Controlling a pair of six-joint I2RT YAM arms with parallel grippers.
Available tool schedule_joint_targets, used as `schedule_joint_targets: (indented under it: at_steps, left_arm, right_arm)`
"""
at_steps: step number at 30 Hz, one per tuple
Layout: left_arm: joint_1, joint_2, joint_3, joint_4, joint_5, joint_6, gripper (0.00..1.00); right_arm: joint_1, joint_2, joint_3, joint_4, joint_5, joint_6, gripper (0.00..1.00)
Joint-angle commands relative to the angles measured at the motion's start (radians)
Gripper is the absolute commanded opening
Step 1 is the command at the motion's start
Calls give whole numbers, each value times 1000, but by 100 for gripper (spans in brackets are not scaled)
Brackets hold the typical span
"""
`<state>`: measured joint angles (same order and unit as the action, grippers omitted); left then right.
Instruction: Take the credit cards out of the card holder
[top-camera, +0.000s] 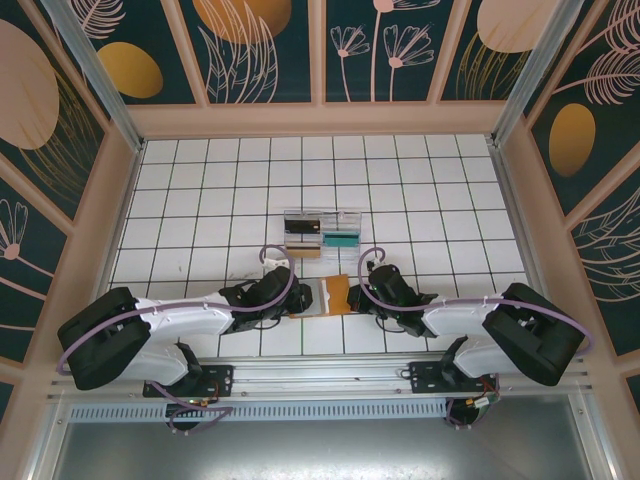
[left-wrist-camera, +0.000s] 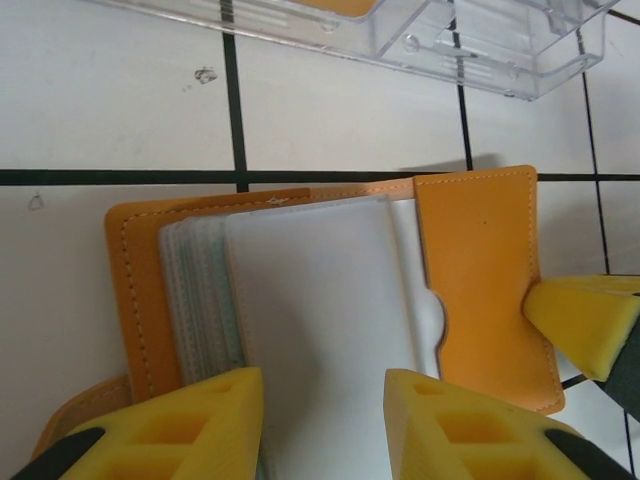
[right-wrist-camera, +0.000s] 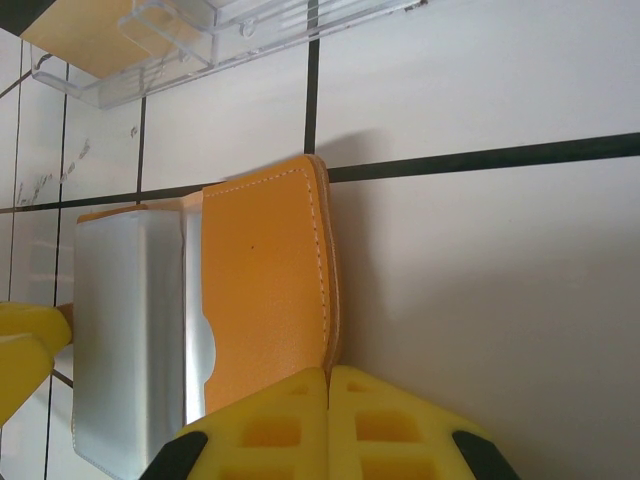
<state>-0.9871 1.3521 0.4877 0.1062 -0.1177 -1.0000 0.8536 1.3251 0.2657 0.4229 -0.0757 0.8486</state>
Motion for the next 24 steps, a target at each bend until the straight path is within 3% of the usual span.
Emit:
schedule_joint_targets:
  at_steps: [1, 17, 24]
  left_arm:
    - [4, 4, -8, -44, -32, -13, 37]
    - [4, 60, 3, 60, 51, 19, 36]
    - [4, 36, -1, 48, 34, 20, 37]
  right_arm:
    - [13, 9, -4, 8, 17, 12, 0]
    - [18, 23, 4, 10, 16, 12, 0]
    - [20, 24, 4, 7, 19, 11, 0]
